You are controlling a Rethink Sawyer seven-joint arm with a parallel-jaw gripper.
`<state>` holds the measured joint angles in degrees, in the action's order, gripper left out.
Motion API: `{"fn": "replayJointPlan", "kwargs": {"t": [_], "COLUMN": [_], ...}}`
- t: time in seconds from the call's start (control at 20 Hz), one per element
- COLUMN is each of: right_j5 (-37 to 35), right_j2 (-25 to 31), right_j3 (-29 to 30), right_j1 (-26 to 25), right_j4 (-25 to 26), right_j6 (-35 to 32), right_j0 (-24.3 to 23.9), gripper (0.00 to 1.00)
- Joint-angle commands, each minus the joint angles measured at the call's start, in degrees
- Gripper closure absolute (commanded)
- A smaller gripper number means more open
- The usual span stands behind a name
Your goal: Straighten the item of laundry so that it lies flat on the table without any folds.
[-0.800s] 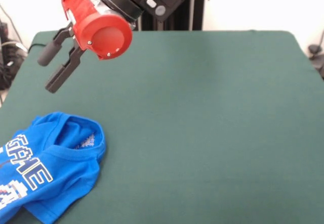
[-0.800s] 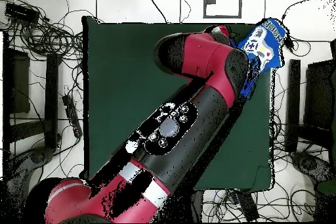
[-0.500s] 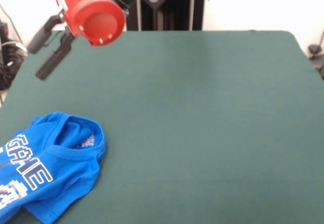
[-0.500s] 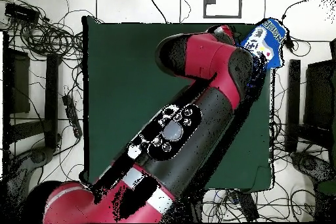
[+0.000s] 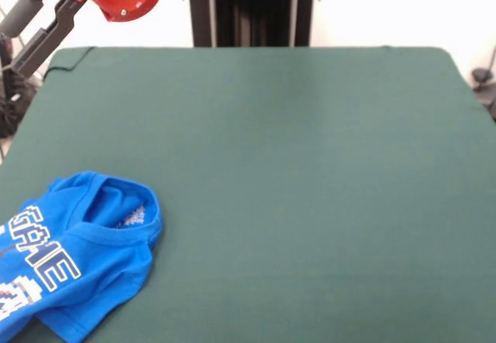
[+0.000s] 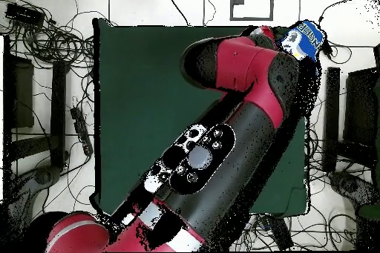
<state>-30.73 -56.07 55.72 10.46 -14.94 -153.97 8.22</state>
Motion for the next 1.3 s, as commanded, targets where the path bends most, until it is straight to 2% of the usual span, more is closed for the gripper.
{"fn": "replayJointPlan", "kwargs": {"t": [0.05, 0.6, 1.15, 1.3], "right_j5": [-0.08, 5.28, 5.11, 5.56], "right_j2": [10.52, 12.25, 17.68, 17.69], "right_j3": [-0.02, 0.37, 1.29, 1.72], "right_j1": [-4.48, -8.23, -9.16, -10.90], "right_j4": [1.76, 0.74, 0.38, 0.76], "right_j6": [-0.54, -4.58, -1.79, -2.67], "right_j0": [1.98, 2.15, 0.30, 0.77], "gripper": [0.00, 0.00, 0.00, 0.00]}}
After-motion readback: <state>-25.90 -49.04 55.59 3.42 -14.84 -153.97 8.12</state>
